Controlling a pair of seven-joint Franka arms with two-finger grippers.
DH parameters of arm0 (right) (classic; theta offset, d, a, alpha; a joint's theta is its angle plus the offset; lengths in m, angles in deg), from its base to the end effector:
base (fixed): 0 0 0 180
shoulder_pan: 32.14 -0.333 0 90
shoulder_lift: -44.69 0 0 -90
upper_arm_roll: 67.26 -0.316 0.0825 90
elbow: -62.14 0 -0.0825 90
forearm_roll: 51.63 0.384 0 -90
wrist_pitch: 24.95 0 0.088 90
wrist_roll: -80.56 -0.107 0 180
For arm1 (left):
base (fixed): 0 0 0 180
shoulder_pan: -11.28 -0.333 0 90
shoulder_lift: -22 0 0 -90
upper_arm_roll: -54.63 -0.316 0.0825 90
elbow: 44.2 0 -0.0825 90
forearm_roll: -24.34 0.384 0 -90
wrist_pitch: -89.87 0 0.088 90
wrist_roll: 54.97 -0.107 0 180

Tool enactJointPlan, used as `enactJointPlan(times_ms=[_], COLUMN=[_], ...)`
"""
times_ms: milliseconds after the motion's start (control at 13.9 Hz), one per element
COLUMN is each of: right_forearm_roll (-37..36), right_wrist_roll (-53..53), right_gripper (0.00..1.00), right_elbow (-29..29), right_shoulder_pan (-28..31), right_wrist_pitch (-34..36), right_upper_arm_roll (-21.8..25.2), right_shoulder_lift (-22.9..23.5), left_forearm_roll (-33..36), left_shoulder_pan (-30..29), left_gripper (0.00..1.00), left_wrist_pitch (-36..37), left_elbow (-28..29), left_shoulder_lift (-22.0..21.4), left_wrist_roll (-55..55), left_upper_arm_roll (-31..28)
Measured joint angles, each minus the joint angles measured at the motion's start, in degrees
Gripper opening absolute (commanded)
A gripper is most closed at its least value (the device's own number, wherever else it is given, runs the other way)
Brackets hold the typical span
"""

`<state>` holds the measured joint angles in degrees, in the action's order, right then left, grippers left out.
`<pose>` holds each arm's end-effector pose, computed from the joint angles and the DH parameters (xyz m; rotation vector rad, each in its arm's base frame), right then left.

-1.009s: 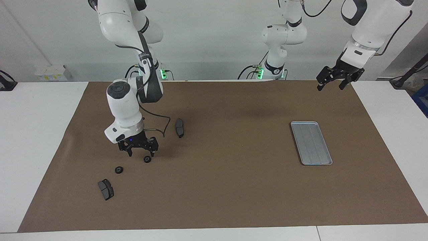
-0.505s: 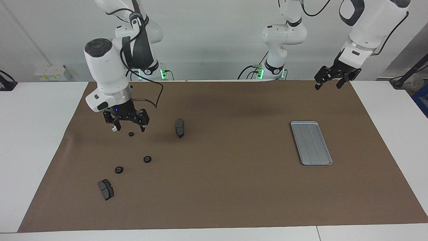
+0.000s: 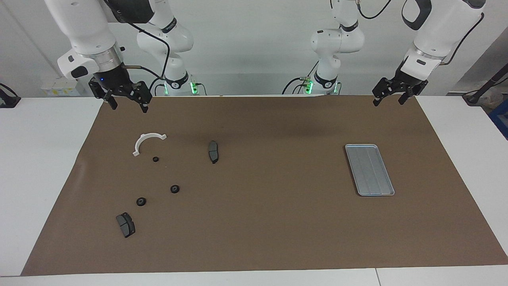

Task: Place bearing gear from tray to pile

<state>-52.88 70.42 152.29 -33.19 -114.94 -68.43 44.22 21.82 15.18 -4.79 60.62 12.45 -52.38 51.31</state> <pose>0.5517 0.0191 0.6278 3.1128 -0.2156 0.0121 0.5058 -0.0074 0.5972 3.0879 0.0587 -0.0192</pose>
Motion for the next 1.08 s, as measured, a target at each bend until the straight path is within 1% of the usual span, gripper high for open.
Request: enactJointPlan(times_ms=[360, 1081], right_forearm_roll=[0.0, 0.0], right_wrist_roll=[0.6, 0.6], right_gripper=[1.0, 1.0], right_elbow=[-0.6, 0.7], right_shoulder_pan=[0.6, 0.4], right_wrist_pitch=[0.1, 0.6], right_upper_arm_roll=[0.0, -0.5], right_shoulder_lift=[0.9, 1.1], left_forearm_roll=[0.0, 0.0], left_shoulder_pan=[-0.1, -0.1], left_gripper=[1.0, 1.0], left_wrist_pitch=[0.0, 0.0], left_elbow=[0.0, 0.0], left_shoulder_lift=[0.0, 0.0], left_wrist_roll=[0.0, 0.0], left_upper_arm_roll=[0.0, 0.0])
